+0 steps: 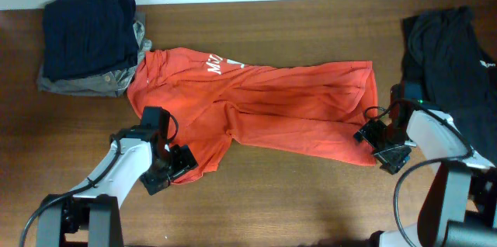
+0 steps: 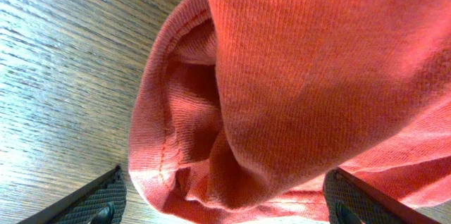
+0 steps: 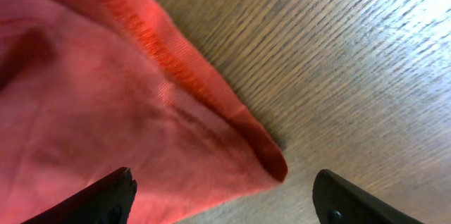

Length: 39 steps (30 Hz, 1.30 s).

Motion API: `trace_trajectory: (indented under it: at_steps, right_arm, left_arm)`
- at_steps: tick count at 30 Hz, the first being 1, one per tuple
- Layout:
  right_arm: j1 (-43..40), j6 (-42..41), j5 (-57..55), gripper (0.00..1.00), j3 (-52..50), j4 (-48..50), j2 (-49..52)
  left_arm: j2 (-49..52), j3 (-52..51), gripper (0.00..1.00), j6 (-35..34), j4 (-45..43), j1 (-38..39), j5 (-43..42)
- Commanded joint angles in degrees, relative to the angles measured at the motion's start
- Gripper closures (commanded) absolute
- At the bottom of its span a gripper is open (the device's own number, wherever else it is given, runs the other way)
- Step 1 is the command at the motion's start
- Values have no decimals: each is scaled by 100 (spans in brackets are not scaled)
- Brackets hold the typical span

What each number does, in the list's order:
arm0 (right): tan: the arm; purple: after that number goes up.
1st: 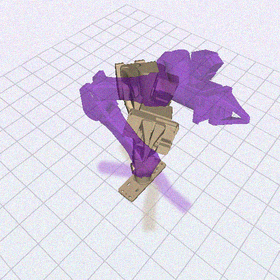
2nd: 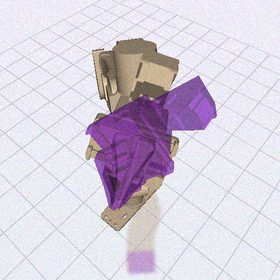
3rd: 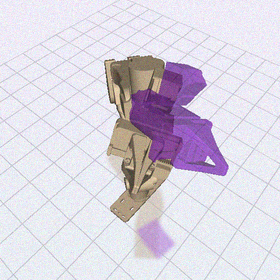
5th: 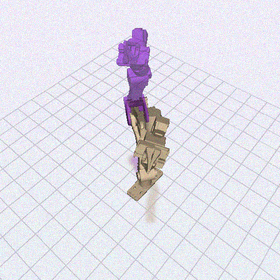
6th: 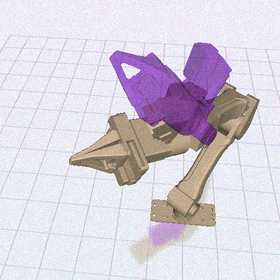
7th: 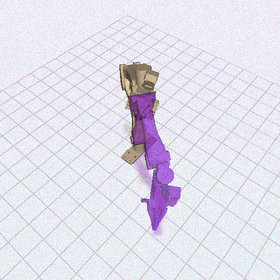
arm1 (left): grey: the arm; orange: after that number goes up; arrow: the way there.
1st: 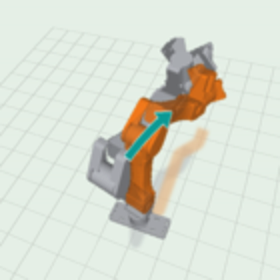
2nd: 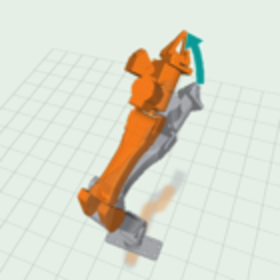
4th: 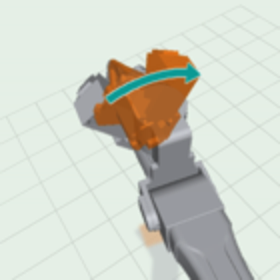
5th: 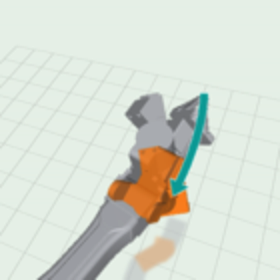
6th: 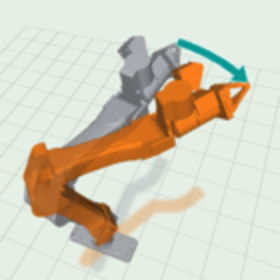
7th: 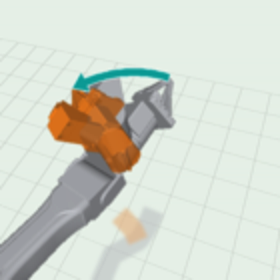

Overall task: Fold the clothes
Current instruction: 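Grasp the near-left and near-right corners of the orange shirt, then lift the near edge and fold it toward the far edge with both grippers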

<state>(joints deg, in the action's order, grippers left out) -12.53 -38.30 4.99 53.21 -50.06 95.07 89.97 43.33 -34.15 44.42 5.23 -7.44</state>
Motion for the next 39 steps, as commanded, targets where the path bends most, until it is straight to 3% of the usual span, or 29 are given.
trace_trajectory:
  at_steps: [1,7,11,14,16,19,22,26,31,39]
  right_arm:
    - [15,-269,-162,19,-44,50,186]
    - [15,-271,-168,34,-57,254,413]
    - [15,-273,-184,53,-57,385,610]
    - [15,-317,-184,58,-57,420,710]
    - [15,-315,-186,64,-57,431,730]
    - [13,-315,-205,68,-57,402,730]
    - [13,-313,-256,71,-55,332,730]
    - [13,-313,-273,78,-55,229,723]
    - [13,-310,-275,89,-48,74,651]
    - [15,-313,-852,96,188,-619,229]
  left_arm:
    - [334,-323,11,96,-330,-2,-245]
    - [334,-323,11,94,-332,-2,-245]
    - [334,-323,11,96,-328,-2,-245]
    - [334,-323,11,96,-323,-2,-245]
    - [334,-323,24,98,-308,-2,-245]
    - [334,-321,60,177,-203,-2,-275]
    - [334,-310,80,424,-188,-2,-398]
    - [330,-289,85,426,-122,-2,-396]
    - [310,-203,99,461,-17,-2,-393]
    - [52,387,99,553,809,0,-197]
